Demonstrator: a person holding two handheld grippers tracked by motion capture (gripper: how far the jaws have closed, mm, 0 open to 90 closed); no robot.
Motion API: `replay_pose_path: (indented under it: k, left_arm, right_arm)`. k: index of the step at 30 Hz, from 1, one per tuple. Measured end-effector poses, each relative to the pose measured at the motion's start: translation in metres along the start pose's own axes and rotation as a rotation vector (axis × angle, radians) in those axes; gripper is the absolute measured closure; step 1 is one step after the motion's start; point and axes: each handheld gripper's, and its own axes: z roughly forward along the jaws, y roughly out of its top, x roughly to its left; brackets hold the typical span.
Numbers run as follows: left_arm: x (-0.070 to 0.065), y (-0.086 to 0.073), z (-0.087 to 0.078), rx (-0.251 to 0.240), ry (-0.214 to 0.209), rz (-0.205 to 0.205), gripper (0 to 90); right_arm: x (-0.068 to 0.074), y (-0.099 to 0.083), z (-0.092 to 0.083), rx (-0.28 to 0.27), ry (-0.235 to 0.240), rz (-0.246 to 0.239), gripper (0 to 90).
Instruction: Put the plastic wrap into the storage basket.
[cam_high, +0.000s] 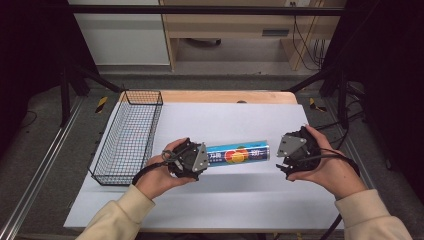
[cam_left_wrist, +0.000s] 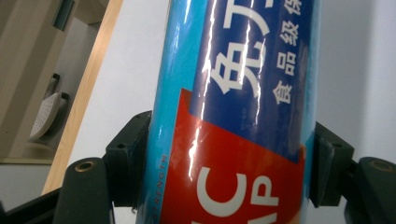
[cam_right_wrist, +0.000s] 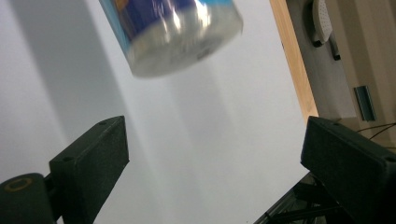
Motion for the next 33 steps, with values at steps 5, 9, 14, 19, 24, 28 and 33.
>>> replay_pose_path:
  k: [5,9,14,19,24,28,33]
  left_arm:
    - [0.004,-0.002,-0.005,-0.02,0.014,-0.022,29.2]
    - [0.009,-0.005,-0.013,-0.043,0.037,-0.047,29.2]
    - [0.016,-0.006,-0.021,-0.046,0.064,-0.067,29.3]
    - [0.024,-0.01,-0.029,-0.042,0.084,-0.082,29.3]
    - [0.031,-0.016,-0.035,-0.024,0.1,-0.091,29.3]
    - [0.037,-0.02,-0.044,-0.011,0.122,-0.107,29.3]
    - [0.044,-0.027,-0.063,0.008,0.157,-0.12,29.3]
  right_arm:
    - [0.003,-0.009,0.007,0.014,-0.019,0.045,9.5]
    - [0.021,-0.013,0.026,0.034,-0.045,0.124,10.1]
    - [0.041,-0.013,0.051,0.042,-0.054,0.207,11.0]
    - [0.054,-0.014,0.071,0.041,-0.085,0.301,12.6]
    - [0.063,-0.014,0.082,0.021,-0.157,0.367,11.7]
    - [0.064,-0.015,0.085,0.025,-0.239,0.391,12.4]
    - [0.074,-0.023,0.083,0.037,-0.307,0.404,13.6]
